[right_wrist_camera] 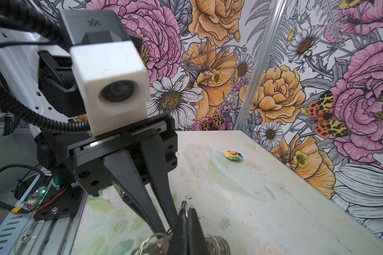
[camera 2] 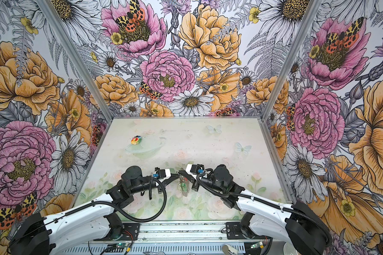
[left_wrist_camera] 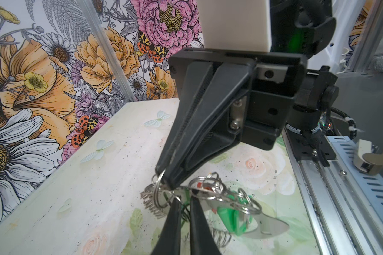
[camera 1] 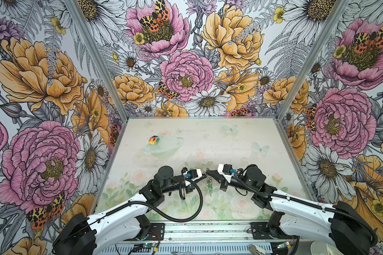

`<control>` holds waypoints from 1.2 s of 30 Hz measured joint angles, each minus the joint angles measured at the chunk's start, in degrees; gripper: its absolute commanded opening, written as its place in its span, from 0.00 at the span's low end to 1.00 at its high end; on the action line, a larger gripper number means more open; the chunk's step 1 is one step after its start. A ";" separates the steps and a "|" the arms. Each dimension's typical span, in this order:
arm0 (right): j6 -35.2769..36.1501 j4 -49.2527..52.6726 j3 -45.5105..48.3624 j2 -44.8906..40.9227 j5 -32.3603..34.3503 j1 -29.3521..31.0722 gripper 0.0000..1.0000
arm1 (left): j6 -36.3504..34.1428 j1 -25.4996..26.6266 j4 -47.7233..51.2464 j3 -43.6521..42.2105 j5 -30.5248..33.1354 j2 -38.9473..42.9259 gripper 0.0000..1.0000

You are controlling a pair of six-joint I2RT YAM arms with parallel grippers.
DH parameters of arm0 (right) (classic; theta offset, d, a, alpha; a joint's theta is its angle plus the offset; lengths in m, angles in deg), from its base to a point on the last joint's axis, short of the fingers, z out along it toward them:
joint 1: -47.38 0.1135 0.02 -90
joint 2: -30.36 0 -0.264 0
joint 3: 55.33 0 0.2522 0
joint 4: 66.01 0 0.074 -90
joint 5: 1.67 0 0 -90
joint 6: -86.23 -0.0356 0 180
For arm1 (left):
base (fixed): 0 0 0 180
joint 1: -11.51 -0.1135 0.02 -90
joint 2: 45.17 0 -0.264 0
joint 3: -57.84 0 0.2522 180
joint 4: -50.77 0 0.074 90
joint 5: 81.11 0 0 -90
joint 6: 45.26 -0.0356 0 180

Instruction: Put the keys on the keyring

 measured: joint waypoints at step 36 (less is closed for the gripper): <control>-0.70 -1.42 0.17 3.17 12.98 -0.11 0.00 | 24.04 4.00 -6.97 -7.74 24.13 4.15 0.41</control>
